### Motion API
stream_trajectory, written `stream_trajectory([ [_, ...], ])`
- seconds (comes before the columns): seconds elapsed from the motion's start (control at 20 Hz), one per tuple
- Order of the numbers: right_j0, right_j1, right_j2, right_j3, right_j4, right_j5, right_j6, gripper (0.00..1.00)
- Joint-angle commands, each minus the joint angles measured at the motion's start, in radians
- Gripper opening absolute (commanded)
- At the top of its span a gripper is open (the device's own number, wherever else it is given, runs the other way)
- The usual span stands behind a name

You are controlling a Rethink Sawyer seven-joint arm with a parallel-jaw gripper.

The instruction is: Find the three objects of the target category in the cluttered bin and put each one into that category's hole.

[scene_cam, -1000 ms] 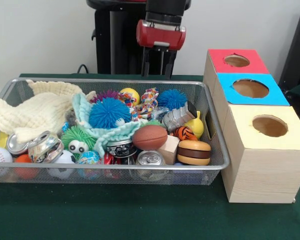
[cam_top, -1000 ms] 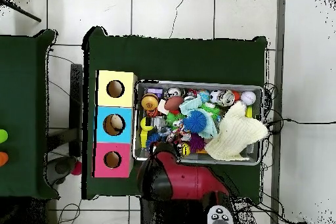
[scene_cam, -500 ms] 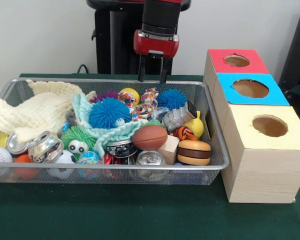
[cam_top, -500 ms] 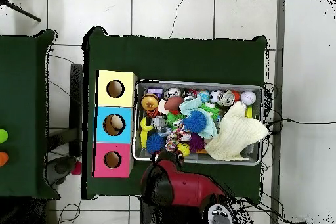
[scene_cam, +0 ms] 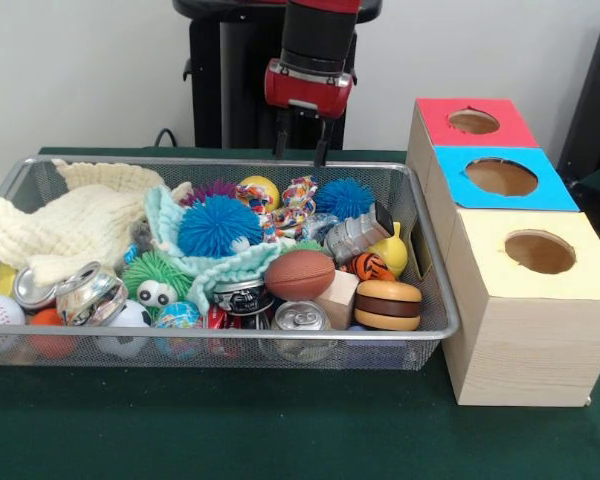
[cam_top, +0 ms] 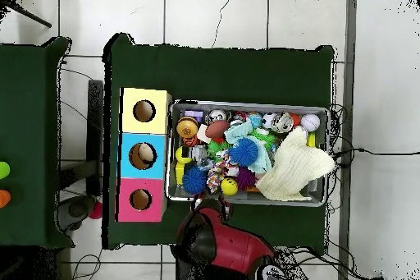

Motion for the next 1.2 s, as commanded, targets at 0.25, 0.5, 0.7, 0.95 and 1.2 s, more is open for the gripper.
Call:
stream_trajectory([
  [0.25, -0.018, 0.092, 0.066, 0.046, 0.118, -0.158, 0.417, 1.0],
  [0.5, -0.035, 0.115, 0.093, 0.047, 0.117, -0.219, 0.502, 1.0],
  [0.7, -0.044, 0.131, 0.118, 0.048, 0.115, -0.268, 0.567, 1.0],
  [0.95, -0.04, 0.161, 0.123, 0.033, 0.108, -0.323, 0.611, 1.0],
  [1.2, -0.01, 0.181, 0.136, -0.01, 0.11, -0.354, 0.62, 1.0],
])
